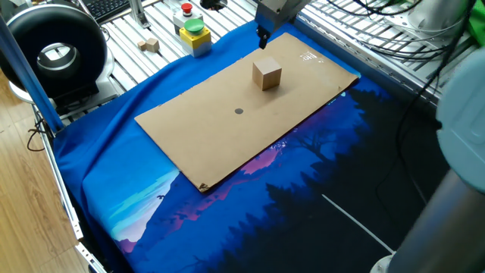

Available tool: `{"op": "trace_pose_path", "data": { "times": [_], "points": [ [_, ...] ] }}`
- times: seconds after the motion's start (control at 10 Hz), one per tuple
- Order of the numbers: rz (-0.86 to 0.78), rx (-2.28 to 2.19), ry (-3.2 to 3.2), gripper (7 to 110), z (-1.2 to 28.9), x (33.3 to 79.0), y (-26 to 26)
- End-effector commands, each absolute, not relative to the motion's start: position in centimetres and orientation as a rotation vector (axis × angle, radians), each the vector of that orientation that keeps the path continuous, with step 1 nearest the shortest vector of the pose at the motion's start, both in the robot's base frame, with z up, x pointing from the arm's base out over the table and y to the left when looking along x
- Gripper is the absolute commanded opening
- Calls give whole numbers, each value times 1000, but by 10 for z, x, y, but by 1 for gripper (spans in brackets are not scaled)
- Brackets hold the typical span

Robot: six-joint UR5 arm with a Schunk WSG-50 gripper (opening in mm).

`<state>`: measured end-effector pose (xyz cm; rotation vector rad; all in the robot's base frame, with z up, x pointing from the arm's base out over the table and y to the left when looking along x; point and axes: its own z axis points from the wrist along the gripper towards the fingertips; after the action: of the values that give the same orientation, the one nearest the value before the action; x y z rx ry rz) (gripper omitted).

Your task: Grab the block and place it at the designated location

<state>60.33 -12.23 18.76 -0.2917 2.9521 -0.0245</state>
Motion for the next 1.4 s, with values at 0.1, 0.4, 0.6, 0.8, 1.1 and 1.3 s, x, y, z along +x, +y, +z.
{"op": "trace_pose_path", "data": {
  "times": [0.1, 0.4, 0.6, 0.8, 1.1, 1.3],
  "points": [
    [-90, -318, 2919, 107, 177, 622, -138],
    [-130, -255, 2898, 107, 155, 630, -144],
    [-95, -261, 2897, 107, 152, 630, -137],
    [-83, -269, 2899, 107, 152, 629, -135],
    [-55, -282, 2973, 107, 148, 610, -132],
    [-69, -247, 3016, 107, 147, 600, -136]
  ]
}}
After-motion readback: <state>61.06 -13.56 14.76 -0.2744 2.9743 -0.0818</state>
